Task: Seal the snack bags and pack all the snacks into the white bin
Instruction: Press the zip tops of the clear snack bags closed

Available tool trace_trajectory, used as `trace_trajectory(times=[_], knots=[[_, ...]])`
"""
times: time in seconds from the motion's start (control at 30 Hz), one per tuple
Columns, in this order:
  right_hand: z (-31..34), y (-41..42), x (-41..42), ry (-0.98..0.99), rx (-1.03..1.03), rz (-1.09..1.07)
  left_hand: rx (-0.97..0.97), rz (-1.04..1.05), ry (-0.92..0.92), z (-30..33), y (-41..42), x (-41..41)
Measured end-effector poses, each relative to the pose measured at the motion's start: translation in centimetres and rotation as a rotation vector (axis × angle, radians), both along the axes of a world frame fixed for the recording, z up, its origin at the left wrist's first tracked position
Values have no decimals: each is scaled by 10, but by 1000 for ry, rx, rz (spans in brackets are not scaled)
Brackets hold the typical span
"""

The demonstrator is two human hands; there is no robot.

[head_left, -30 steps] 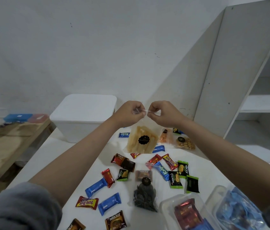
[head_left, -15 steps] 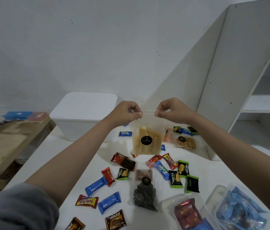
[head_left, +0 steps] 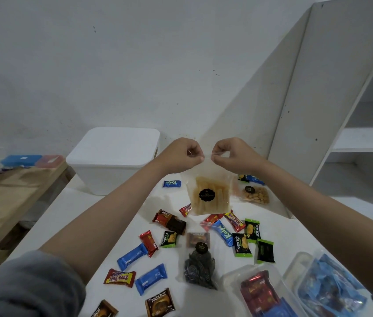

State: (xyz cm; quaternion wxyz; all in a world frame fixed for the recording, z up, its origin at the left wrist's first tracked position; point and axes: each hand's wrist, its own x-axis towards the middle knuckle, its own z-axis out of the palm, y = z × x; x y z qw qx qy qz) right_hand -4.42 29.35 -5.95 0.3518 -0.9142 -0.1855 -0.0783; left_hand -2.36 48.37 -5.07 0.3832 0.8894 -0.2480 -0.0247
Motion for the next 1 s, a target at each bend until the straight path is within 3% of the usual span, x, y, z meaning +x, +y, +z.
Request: trace_trajectory(times=[0.3,1.0], knots=[[-2,6,-2,8,53,31,145,-7,-107,3,1,-5],[2,10,0,-3,96,18,55,-44,-55,7,4,-6]])
